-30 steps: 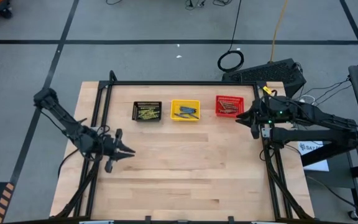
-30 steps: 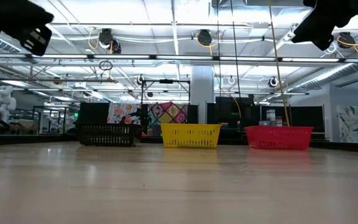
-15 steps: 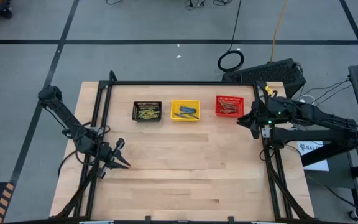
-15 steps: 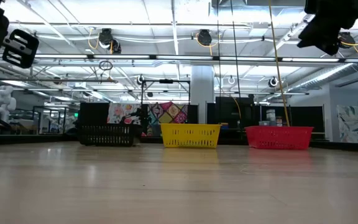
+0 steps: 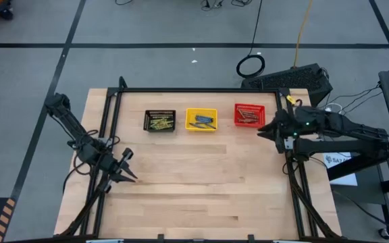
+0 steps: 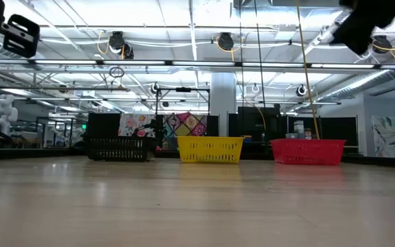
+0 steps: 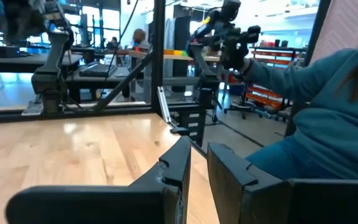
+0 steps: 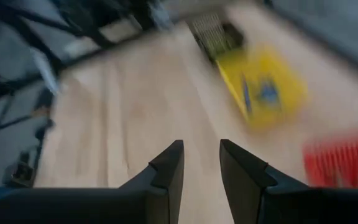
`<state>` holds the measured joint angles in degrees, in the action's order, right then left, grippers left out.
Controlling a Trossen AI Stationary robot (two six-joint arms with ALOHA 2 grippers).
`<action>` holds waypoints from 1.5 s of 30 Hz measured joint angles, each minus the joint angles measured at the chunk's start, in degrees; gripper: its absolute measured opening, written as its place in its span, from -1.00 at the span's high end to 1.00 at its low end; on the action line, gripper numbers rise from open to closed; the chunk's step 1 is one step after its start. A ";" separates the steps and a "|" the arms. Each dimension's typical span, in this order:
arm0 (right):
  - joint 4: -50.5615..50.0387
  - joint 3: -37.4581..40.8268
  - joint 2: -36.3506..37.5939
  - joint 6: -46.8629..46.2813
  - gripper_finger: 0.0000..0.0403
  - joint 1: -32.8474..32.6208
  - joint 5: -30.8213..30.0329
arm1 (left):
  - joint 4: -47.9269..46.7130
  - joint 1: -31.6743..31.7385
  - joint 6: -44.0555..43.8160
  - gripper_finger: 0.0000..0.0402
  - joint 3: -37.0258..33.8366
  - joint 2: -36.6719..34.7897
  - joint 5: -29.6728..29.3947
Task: Sort crayons
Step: Return to Home Position
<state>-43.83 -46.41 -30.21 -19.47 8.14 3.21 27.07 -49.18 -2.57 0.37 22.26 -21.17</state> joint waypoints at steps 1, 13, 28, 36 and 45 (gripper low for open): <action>4.29 0.52 0.42 2.92 0.55 -0.42 0.67 | -0.12 -0.16 0.02 0.71 -0.01 -0.25 0.00; 27.70 18.15 11.32 9.27 0.55 -4.11 7.43 | -0.69 -0.47 -0.03 0.71 -0.03 -0.46 -0.04; 48.98 43.87 27.09 10.79 0.55 -6.01 7.26 | -0.57 -0.47 -5.04 0.71 -0.05 -0.44 -0.04; 47.32 44.60 27.84 14.48 0.55 -6.01 7.20 | -2.94 -0.47 -4.59 0.71 -0.08 -0.44 -0.07; 46.43 45.41 27.36 14.76 0.55 -6.01 6.98 | -8.76 -0.47 -6.03 0.71 -0.10 -0.42 -0.09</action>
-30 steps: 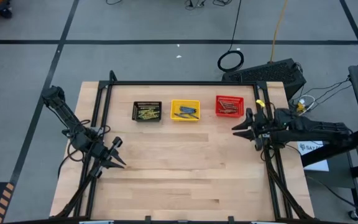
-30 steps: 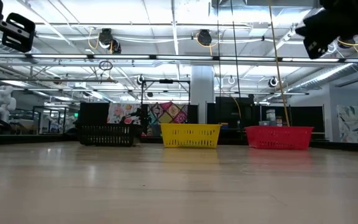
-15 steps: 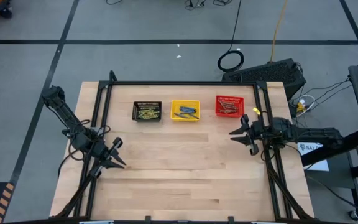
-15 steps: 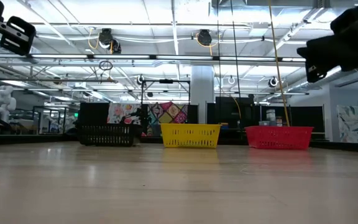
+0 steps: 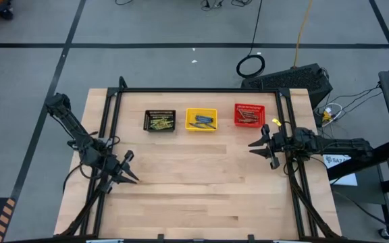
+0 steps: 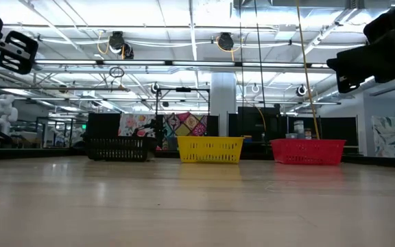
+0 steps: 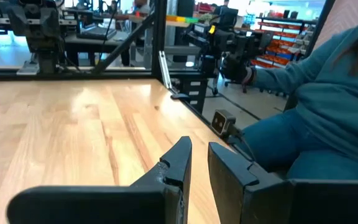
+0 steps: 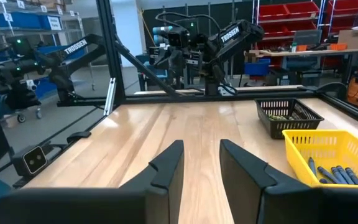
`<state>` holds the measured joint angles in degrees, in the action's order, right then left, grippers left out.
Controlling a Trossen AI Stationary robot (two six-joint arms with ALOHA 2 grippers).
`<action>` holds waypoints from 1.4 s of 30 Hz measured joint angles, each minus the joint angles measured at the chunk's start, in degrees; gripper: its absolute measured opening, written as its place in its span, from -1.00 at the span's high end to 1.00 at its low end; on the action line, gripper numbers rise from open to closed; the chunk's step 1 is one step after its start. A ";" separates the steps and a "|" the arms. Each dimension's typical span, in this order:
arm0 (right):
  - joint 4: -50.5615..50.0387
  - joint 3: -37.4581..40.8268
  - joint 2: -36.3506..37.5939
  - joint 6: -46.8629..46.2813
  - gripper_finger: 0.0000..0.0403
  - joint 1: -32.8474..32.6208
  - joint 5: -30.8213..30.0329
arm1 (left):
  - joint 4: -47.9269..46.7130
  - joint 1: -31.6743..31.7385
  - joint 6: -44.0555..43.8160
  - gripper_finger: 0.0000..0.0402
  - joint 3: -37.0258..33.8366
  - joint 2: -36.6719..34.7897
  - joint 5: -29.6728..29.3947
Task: Sort crayons
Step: Return to Home Position
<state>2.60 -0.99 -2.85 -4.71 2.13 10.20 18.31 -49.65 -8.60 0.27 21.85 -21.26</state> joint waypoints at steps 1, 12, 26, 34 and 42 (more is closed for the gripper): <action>0.01 0.00 -0.08 -0.02 0.55 0.00 0.00 | -0.30 0.00 0.00 0.71 0.00 0.02 0.00; -0.05 0.04 -0.99 -0.61 0.55 0.00 0.03 | -2.94 0.00 -0.13 0.71 -0.02 0.09 0.00; -0.16 0.11 -0.99 -0.61 0.55 0.00 0.07 | -3.00 0.00 0.00 0.71 -0.02 0.09 0.00; -0.20 0.11 -0.99 -0.60 0.55 0.00 0.09 | -3.02 0.00 0.00 0.71 -0.02 0.02 0.00; -0.21 0.11 -0.82 -0.59 0.55 0.00 0.09 | -3.09 0.02 0.02 0.71 -0.02 -4.38 0.00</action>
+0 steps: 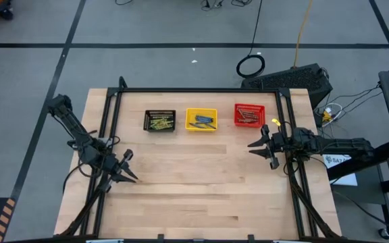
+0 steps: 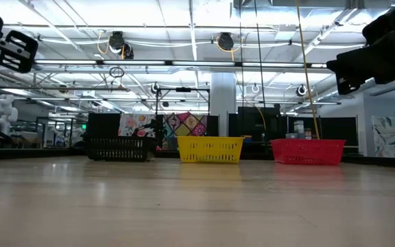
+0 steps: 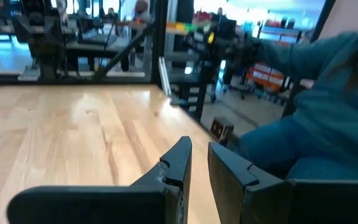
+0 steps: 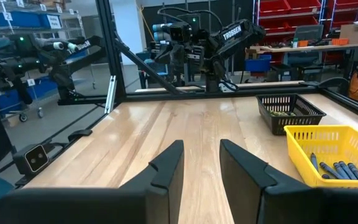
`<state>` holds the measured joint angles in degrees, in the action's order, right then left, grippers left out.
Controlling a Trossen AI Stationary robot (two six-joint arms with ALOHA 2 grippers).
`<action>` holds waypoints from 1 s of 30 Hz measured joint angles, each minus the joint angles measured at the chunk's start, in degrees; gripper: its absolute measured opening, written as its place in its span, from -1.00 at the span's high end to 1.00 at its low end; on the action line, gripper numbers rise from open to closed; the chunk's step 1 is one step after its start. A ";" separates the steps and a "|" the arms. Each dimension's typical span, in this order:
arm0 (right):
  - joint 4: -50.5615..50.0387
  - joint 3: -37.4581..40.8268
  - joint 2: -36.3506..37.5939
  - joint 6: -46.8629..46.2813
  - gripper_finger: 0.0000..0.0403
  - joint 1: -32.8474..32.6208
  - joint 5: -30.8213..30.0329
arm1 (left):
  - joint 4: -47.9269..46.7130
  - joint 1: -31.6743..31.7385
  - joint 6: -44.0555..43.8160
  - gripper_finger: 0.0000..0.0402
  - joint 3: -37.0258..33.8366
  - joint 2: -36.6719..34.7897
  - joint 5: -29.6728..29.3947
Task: Sort crayons
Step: Return to Home Position
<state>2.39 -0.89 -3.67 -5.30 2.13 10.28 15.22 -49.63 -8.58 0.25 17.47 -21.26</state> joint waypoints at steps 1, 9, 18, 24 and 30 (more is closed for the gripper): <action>0.00 0.00 0.13 0.00 0.55 0.00 0.00 | 0.02 0.00 0.00 0.71 0.00 -0.90 0.00; 0.00 0.00 0.53 0.00 0.55 0.00 0.02 | 0.02 0.22 0.00 0.71 0.00 -7.19 -0.02; 0.00 0.01 0.52 0.00 0.55 0.00 0.02 | 0.01 3.98 0.00 0.71 -0.02 -12.83 -0.02; 0.00 0.00 0.51 0.00 0.55 0.00 0.02 | -4.38 7.43 -0.01 0.71 -0.02 -16.74 -0.02; 0.00 0.02 0.49 0.02 0.55 0.02 0.04 | -5.35 9.94 -2.77 0.71 -0.02 -17.43 -0.06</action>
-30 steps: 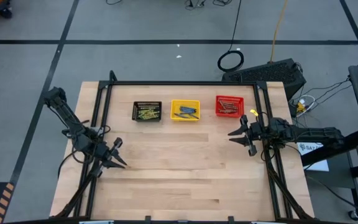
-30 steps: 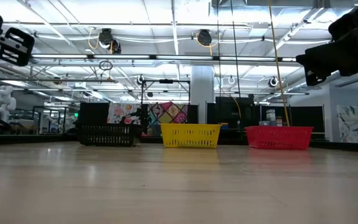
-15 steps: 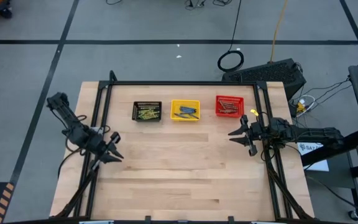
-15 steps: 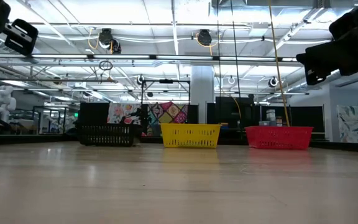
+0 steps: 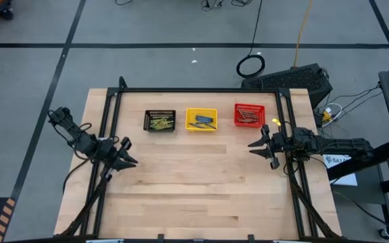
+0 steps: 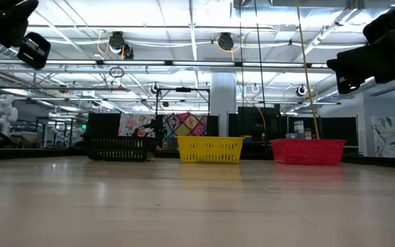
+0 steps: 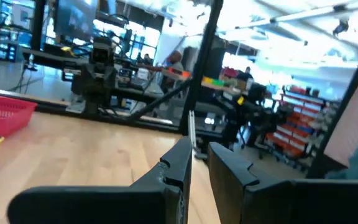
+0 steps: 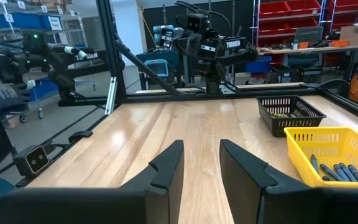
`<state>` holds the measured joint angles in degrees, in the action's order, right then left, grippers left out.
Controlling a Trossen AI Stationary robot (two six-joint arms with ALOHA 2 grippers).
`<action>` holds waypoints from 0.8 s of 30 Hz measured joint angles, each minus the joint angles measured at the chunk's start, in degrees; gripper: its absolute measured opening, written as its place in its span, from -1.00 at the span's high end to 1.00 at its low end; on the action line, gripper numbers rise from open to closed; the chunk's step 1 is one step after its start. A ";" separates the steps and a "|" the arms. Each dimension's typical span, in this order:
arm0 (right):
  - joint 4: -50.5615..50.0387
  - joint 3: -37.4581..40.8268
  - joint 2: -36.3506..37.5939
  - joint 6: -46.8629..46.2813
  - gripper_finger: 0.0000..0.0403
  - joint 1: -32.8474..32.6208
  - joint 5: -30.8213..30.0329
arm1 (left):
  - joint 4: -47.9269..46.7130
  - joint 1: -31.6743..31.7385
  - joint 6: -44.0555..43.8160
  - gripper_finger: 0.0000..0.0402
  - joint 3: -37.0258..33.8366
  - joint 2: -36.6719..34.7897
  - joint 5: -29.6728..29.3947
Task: Sort crayons
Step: Return to Home Position
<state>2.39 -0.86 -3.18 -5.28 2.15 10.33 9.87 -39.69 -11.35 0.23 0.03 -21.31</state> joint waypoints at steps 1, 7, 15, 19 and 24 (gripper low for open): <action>0.00 0.00 -0.02 0.00 0.55 0.00 0.00 | 0.51 0.47 -0.48 0.71 0.00 0.00 0.01; 0.00 0.00 0.00 -0.02 0.55 0.00 0.00 | 4.25 3.02 12.60 0.71 0.00 0.00 13.59; 0.00 0.00 0.00 0.00 0.55 0.00 0.00 | -1.60 3.30 17.96 0.71 0.00 0.00 24.08; 0.00 0.00 0.00 0.00 0.55 -0.01 0.00 | -7.41 3.30 18.75 0.71 0.00 0.00 24.10; 0.00 0.00 0.00 0.00 0.55 -0.02 0.00 | -8.80 3.30 13.96 0.71 0.00 0.00 24.10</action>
<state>2.39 -0.86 -3.18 -5.28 2.13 10.33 1.07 -36.38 2.61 0.23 0.03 2.79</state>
